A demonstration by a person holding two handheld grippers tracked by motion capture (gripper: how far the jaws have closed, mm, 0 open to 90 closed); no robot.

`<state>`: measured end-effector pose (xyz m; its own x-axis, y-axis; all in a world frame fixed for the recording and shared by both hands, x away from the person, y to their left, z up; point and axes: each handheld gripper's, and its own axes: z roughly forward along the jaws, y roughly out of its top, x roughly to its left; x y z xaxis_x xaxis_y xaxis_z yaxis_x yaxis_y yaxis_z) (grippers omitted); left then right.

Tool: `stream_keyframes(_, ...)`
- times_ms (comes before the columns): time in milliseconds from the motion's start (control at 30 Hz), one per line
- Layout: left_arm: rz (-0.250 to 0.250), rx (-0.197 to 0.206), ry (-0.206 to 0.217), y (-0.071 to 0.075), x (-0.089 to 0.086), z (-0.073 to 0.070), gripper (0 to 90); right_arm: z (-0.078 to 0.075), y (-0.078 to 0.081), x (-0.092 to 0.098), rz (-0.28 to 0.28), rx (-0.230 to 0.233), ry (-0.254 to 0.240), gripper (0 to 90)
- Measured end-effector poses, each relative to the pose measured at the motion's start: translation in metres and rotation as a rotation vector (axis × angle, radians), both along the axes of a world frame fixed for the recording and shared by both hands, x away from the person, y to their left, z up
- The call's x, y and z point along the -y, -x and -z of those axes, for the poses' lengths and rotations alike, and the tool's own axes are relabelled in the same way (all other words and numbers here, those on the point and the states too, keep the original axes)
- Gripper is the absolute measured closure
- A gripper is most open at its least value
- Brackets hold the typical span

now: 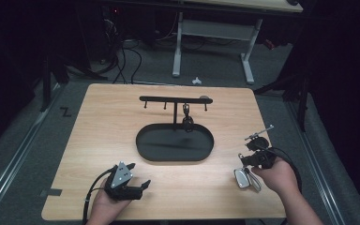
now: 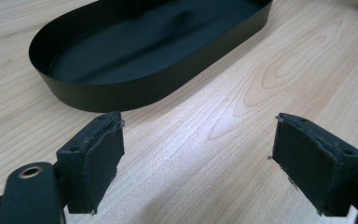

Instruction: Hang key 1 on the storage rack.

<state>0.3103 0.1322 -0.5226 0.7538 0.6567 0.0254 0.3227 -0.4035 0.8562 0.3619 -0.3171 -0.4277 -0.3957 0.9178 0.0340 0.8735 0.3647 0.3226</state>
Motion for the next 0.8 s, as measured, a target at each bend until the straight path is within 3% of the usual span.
stream_keyframes(800,0.014,0.002,0.006,0.0,-0.001,0.0,16.7,-0.041,-0.002,-0.016,-0.05,0.073,-0.042,86.6)
